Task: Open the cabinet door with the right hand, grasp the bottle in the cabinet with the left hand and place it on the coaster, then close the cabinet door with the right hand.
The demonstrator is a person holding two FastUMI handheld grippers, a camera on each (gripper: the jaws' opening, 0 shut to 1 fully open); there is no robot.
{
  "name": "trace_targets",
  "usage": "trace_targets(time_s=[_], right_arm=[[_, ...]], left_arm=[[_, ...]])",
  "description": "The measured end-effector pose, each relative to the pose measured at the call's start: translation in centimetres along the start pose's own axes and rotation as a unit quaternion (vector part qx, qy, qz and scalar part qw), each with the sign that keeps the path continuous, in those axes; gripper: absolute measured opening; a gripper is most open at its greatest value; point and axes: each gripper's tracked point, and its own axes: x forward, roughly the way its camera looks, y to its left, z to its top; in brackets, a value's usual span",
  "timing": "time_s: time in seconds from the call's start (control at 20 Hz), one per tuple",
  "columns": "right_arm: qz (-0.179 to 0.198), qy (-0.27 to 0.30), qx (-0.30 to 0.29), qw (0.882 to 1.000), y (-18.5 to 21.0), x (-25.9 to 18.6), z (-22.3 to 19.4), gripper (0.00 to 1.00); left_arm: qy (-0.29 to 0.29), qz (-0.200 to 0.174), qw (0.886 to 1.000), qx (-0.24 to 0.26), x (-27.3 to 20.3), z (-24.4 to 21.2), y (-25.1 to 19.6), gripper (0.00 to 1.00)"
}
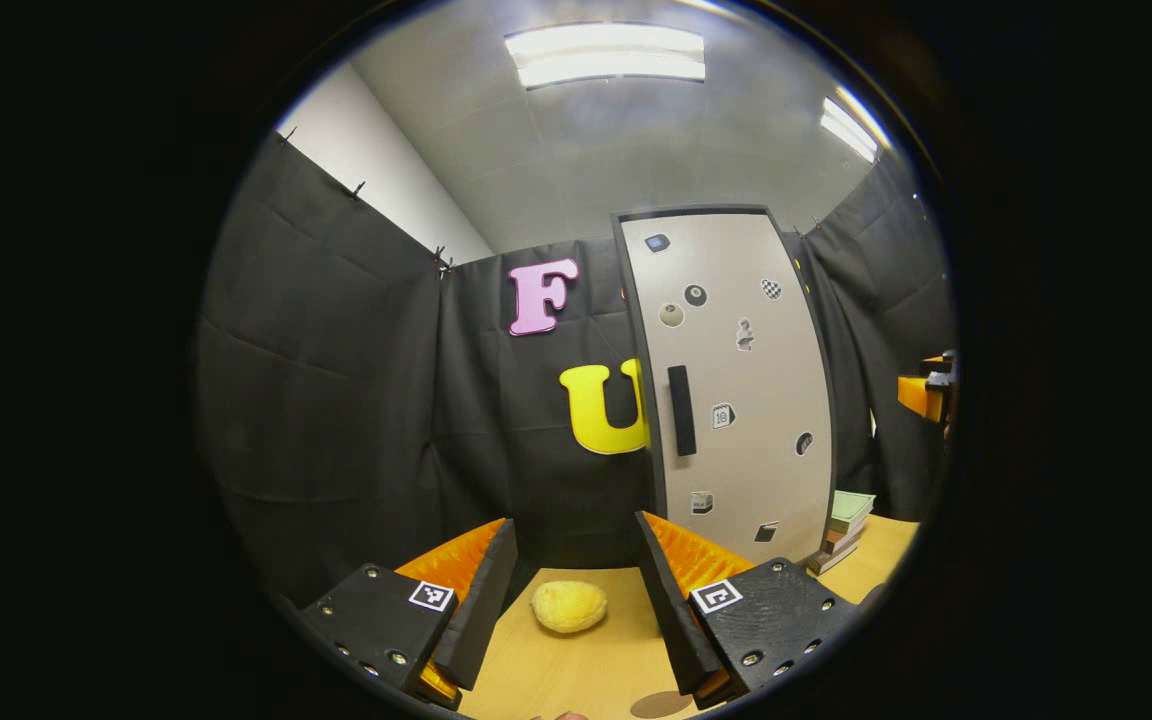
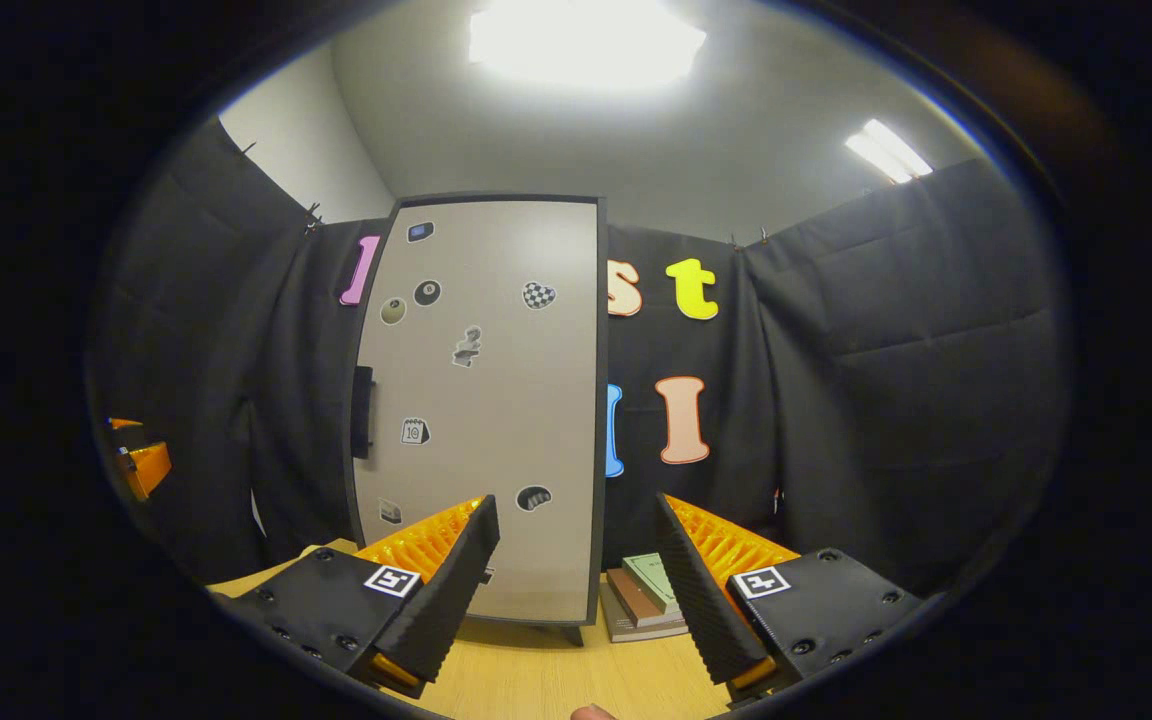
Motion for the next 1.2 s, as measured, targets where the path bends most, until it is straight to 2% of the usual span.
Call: trace_targets(time_s=[0.7,1.2], right_arm=[[0.089,0.007,0.016,0.996,10.5,6.4,1.6,0.98],[0.134,-0.003,0.028,0.991,17.8,10.4,3.6,0.98]], left_arm=[[0.018,0.056,0.998,0.004,-1.7,-1.9,7.0,0.68],[0.024,0.108,0.994,0.022,-3.7,-2.4,13.0,0.68]])
